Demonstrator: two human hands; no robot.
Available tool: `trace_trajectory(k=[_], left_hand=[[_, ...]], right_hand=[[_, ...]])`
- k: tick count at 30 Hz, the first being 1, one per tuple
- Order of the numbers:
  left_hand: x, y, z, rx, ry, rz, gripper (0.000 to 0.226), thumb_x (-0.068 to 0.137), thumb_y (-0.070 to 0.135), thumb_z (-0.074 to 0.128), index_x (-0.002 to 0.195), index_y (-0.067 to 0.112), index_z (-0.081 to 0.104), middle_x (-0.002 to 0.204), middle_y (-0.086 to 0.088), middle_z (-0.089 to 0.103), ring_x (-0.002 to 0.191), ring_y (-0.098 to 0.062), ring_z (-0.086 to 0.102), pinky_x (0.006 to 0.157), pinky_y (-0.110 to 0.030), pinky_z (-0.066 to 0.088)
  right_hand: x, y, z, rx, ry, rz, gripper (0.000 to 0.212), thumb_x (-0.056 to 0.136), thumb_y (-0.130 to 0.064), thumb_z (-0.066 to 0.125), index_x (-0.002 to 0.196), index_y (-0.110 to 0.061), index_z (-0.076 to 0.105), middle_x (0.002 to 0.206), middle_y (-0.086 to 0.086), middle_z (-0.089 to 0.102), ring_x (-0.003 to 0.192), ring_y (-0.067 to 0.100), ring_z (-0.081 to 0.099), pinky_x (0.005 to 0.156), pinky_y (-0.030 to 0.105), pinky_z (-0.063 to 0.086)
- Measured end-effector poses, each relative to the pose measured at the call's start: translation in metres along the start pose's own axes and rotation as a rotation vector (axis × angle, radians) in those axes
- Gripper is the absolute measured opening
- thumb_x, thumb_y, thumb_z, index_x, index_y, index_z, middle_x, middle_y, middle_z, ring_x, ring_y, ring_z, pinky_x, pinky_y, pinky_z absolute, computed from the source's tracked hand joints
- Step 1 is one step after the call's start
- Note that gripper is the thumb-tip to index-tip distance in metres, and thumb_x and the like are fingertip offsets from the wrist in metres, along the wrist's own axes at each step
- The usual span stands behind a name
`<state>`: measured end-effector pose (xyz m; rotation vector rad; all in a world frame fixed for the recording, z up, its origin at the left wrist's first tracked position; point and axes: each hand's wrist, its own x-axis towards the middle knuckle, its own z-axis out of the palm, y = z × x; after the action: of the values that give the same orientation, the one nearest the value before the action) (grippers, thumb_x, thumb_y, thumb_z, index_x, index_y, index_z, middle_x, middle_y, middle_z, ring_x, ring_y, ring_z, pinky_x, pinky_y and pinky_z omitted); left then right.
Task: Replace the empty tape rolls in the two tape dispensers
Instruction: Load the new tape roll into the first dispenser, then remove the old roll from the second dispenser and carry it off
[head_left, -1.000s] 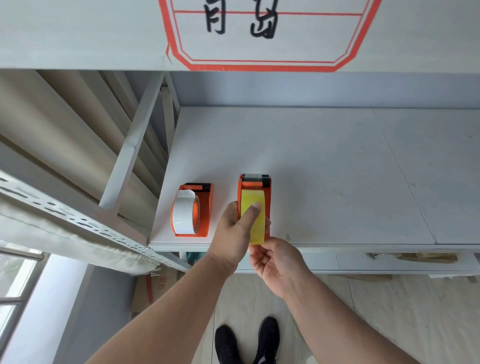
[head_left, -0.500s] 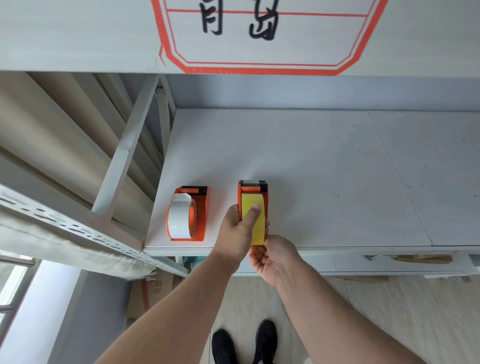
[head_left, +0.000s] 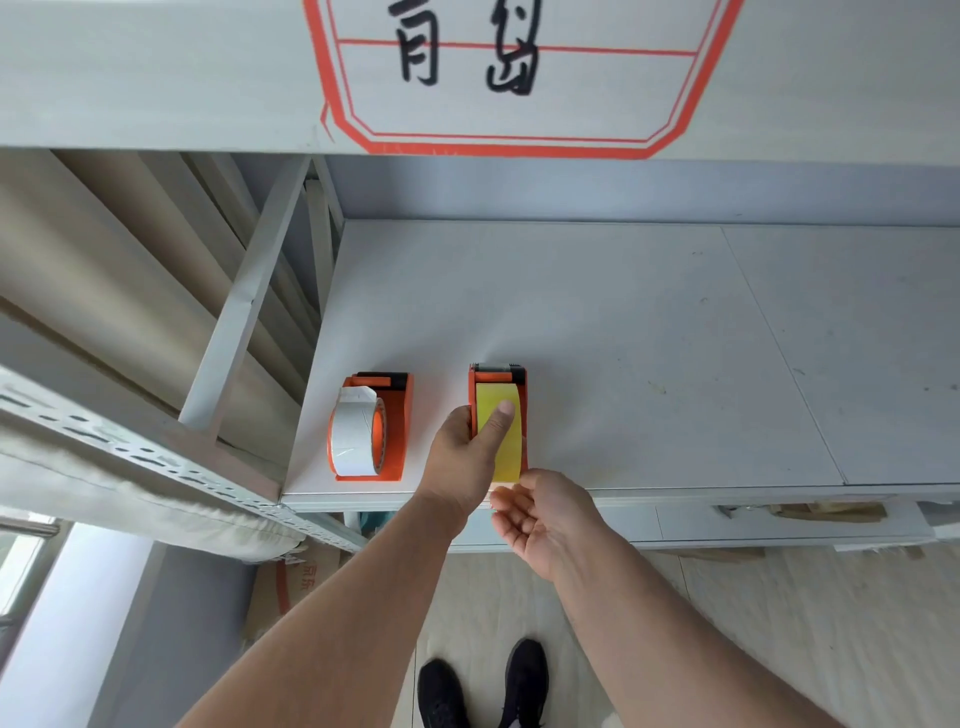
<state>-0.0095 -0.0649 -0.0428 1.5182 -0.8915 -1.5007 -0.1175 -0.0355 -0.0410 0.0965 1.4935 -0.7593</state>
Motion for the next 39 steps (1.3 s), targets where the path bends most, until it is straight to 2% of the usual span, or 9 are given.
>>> trace_trajectory(k=[3,10,17,22,25,29,32,35,39], left_hand=[[-0.008,0.008,-0.002,0.186,0.061,0.043,0.041,0.097,0.056,0.065,0.099,0.015,0.062,0.075,0.008,0.059,0.065,-0.006,0.055,0.058,-0.012,0.042],[-0.031,0.019,-0.015,0.251,0.128,0.057,0.067,0.094,0.066,0.061,0.137,0.015,0.056,0.123,0.004,0.067,0.116,-0.018,0.063,0.095,-0.027,0.046],[-0.077,0.012,-0.061,0.272,0.396,0.246,0.025,0.103,0.034,0.063,0.123,0.017,0.060,0.111,-0.002,0.073,0.105,-0.022,0.071,0.095,-0.036,0.056],[-0.084,0.018,-0.101,0.319,0.622,0.195,0.020,0.104,0.023,0.059,0.124,0.020,0.059,0.119,0.003,0.069,0.104,-0.013,0.066,0.097,-0.037,0.052],[-0.071,0.033,-0.117,0.339,0.561,0.078,0.024,0.107,0.027,0.051,0.125,0.017,0.064,0.120,-0.002,0.068,0.110,-0.024,0.063,0.099,-0.038,0.050],[-0.052,0.049,-0.133,0.356,0.391,-0.095,0.036,0.109,0.025,0.037,0.081,0.016,0.056,0.082,-0.007,0.057,0.076,-0.024,0.050,0.065,-0.033,0.037],[-0.043,0.047,-0.145,0.369,0.260,-0.158,0.035,0.106,0.020,0.040,0.079,0.009,0.058,0.080,-0.016,0.056,0.076,-0.031,0.051,0.062,-0.031,0.034],[-0.036,0.042,-0.152,0.369,0.202,-0.170,0.032,0.106,0.023,0.047,0.103,0.000,0.068,0.101,-0.033,0.062,0.090,-0.040,0.064,0.076,-0.037,0.048],[-0.029,0.040,-0.157,0.333,0.159,-0.133,0.029,0.105,0.032,0.051,0.098,0.013,0.071,0.081,-0.005,0.062,0.077,-0.023,0.056,0.074,-0.032,0.044]], right_hand=[[-0.006,0.003,-0.012,-0.088,0.069,-0.060,0.015,0.097,-0.019,0.062,0.106,-0.008,0.065,0.093,0.012,0.073,0.075,0.021,0.069,0.072,0.035,0.059],[-0.043,-0.009,-0.027,-0.256,0.170,-0.317,0.016,0.096,-0.014,0.062,0.082,-0.007,0.065,0.087,0.010,0.066,0.077,0.019,0.060,0.072,0.038,0.054],[-0.091,-0.004,-0.011,-0.429,-0.023,-0.770,0.006,0.092,-0.025,0.063,0.093,-0.023,0.069,0.097,0.000,0.074,0.094,0.020,0.071,0.077,0.036,0.055],[-0.093,0.024,0.034,-0.632,-0.202,-0.732,0.012,0.082,-0.036,0.064,0.091,-0.029,0.070,0.100,-0.003,0.075,0.101,0.023,0.072,0.090,0.044,0.060],[-0.086,0.033,0.058,-0.746,-0.236,-0.694,0.016,0.093,-0.028,0.063,0.106,-0.024,0.073,0.110,-0.004,0.074,0.106,0.019,0.068,0.088,0.034,0.056],[-0.077,0.034,0.090,-0.835,-0.218,-0.692,0.036,0.101,-0.027,0.060,0.135,-0.013,0.065,0.128,0.001,0.069,0.113,0.017,0.062,0.095,0.030,0.049],[-0.070,0.038,0.110,-0.865,-0.210,-0.678,0.024,0.102,-0.024,0.059,0.122,-0.015,0.068,0.104,-0.004,0.065,0.098,0.016,0.059,0.078,0.026,0.047],[-0.063,0.045,0.121,-0.898,-0.119,-0.701,0.015,0.100,-0.024,0.061,0.086,-0.019,0.064,0.077,-0.009,0.060,0.078,0.019,0.060,0.062,0.023,0.042],[-0.057,0.049,0.126,-0.881,-0.016,-0.756,0.014,0.100,-0.020,0.062,0.087,-0.018,0.068,0.092,0.004,0.072,0.090,0.025,0.068,0.081,0.033,0.055]])
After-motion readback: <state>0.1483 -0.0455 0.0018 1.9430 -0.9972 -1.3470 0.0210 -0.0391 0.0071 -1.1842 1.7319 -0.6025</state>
